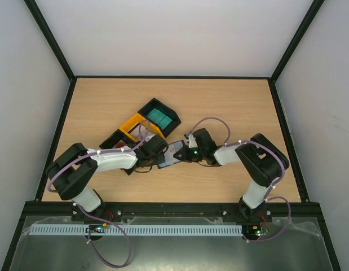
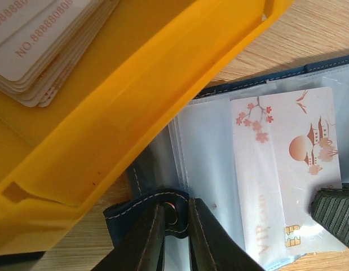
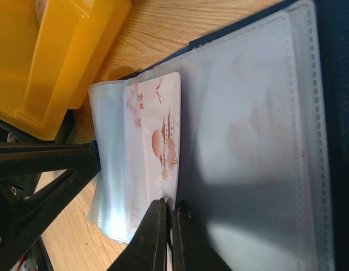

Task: Put the credit cards into the card holder
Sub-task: Insert the credit card into the card holder, then turn over the card slot in the card holder.

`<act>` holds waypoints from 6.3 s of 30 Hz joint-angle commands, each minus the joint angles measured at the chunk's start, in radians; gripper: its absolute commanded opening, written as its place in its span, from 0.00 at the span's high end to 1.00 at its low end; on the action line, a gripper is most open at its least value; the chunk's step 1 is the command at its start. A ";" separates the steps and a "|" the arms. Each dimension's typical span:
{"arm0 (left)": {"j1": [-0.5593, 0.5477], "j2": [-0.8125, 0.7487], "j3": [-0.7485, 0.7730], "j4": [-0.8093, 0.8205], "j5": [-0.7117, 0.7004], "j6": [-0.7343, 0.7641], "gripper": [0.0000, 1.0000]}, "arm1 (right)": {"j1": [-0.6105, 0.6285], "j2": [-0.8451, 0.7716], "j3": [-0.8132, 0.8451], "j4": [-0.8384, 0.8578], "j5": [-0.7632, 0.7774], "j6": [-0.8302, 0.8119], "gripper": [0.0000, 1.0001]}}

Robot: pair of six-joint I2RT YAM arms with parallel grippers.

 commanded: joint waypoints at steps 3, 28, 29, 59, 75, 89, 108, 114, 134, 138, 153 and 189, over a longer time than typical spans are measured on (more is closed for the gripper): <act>-0.005 0.025 -0.040 -0.056 -0.002 -0.001 0.86 | 0.040 0.078 0.030 -0.147 -0.009 -0.054 0.98; -0.007 0.000 -0.045 -0.057 -0.037 0.052 0.87 | 0.018 0.069 0.094 -0.436 0.022 -0.222 0.98; -0.007 0.000 -0.044 -0.058 -0.038 0.053 0.87 | 0.018 0.074 0.100 -0.451 0.031 -0.226 0.98; -0.006 0.021 -0.031 -0.068 -0.051 0.033 0.89 | 0.048 0.050 0.123 -0.506 0.018 -0.192 0.98; -0.006 0.006 -0.046 -0.064 -0.041 0.029 0.89 | 0.153 0.075 0.151 -0.289 0.112 0.016 0.87; -0.007 -0.178 -0.046 -0.181 -0.137 -0.034 0.70 | 0.155 -0.081 0.156 -0.426 0.330 0.031 0.56; -0.010 -0.275 -0.112 0.162 0.215 -0.007 0.47 | 0.165 -0.121 0.235 -0.491 0.443 0.006 0.63; -0.011 -0.211 -0.147 0.262 0.239 -0.077 0.61 | 0.165 -0.065 0.271 -0.479 0.428 -0.033 0.69; -0.007 -0.052 -0.130 0.240 0.158 -0.077 0.58 | 0.167 0.005 0.239 -0.415 0.340 -0.015 0.67; -0.005 -0.038 -0.129 0.238 0.155 -0.053 0.58 | 0.167 0.005 0.234 -0.369 0.273 -0.002 0.70; -0.005 -0.123 -0.099 0.148 0.155 0.085 0.44 | 0.167 -0.207 0.251 -0.543 0.636 -0.057 0.57; -0.160 -0.207 -0.062 0.052 0.066 -0.042 0.55 | 0.271 -0.150 0.161 -0.758 0.965 0.222 0.52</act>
